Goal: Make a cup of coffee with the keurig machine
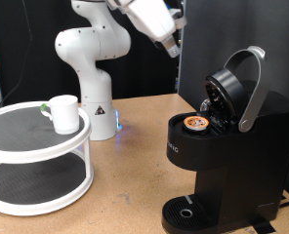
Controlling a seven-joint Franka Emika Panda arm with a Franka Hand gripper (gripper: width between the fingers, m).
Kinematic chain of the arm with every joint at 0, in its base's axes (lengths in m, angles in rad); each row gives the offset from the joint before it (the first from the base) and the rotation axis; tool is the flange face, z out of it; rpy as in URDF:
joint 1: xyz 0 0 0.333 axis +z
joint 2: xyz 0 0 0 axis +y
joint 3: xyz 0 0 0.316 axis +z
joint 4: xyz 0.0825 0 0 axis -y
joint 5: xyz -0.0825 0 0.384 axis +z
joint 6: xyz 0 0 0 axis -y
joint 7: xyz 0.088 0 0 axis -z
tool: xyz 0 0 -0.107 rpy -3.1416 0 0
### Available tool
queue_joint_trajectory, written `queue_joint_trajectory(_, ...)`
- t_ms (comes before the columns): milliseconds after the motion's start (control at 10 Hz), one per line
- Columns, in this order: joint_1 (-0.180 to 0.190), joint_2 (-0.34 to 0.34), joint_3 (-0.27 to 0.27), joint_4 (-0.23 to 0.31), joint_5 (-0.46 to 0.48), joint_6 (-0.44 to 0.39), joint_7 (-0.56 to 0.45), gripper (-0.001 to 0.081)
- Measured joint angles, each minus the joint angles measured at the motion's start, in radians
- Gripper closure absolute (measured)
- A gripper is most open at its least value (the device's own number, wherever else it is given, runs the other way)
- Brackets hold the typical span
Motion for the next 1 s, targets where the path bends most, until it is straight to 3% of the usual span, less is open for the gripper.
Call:
queue_joint_trajectory(600, 0.063, 0.017, 0.132, 0.018, 0.033, 0.078, 0.149, 0.0004)
queue_joint_trajectory(1000, 0.079, 0.05, 0.203, 0.05, 0.034, 0.161, 0.251, 0.0004)
